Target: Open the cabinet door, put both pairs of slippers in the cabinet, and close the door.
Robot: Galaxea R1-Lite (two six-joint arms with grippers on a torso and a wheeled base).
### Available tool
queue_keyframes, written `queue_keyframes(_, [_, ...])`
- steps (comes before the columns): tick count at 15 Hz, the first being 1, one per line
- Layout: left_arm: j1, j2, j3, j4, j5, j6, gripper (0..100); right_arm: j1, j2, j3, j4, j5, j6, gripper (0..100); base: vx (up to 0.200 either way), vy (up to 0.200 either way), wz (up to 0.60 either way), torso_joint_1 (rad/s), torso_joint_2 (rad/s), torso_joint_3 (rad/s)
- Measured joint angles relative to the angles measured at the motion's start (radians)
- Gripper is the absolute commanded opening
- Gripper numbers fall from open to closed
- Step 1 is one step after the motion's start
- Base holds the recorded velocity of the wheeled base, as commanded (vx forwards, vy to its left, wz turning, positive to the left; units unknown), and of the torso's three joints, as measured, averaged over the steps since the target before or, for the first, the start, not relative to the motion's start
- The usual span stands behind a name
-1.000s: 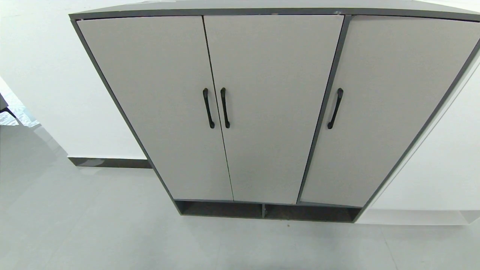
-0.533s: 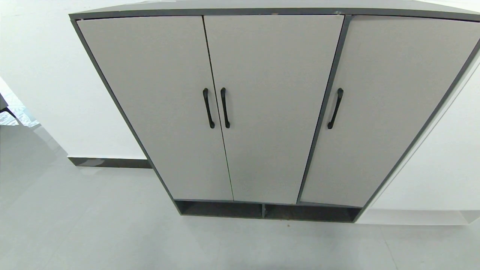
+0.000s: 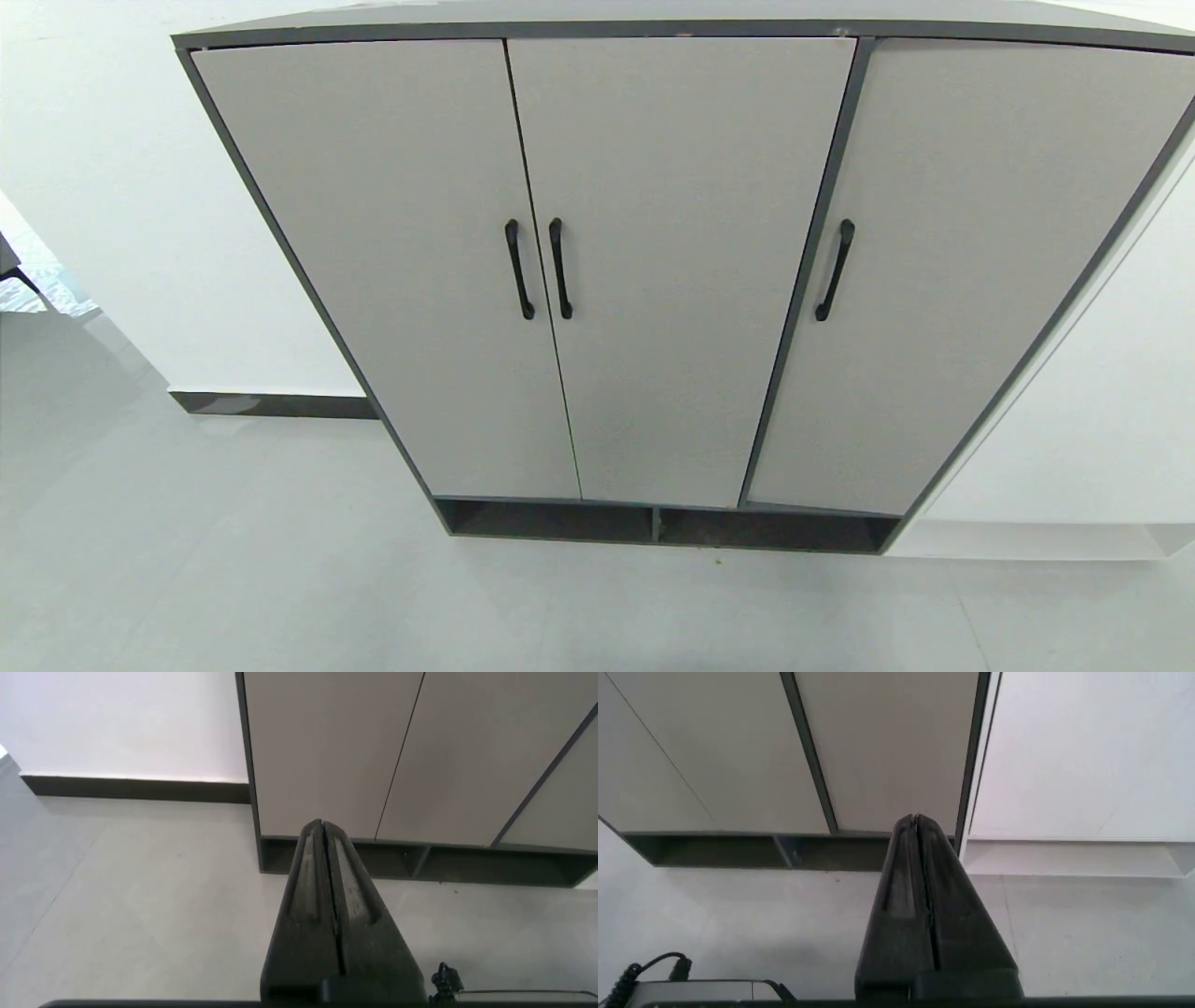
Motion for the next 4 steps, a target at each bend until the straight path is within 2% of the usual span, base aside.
queue_keyframes(4, [0.000, 0.000, 0.000, 0.000, 0.000, 0.000, 0, 0.001, -0.005, 0.000, 0.000, -0.003, 0.003, 0, 0.000, 0.000, 0.00, 0.000, 0.00, 0.000])
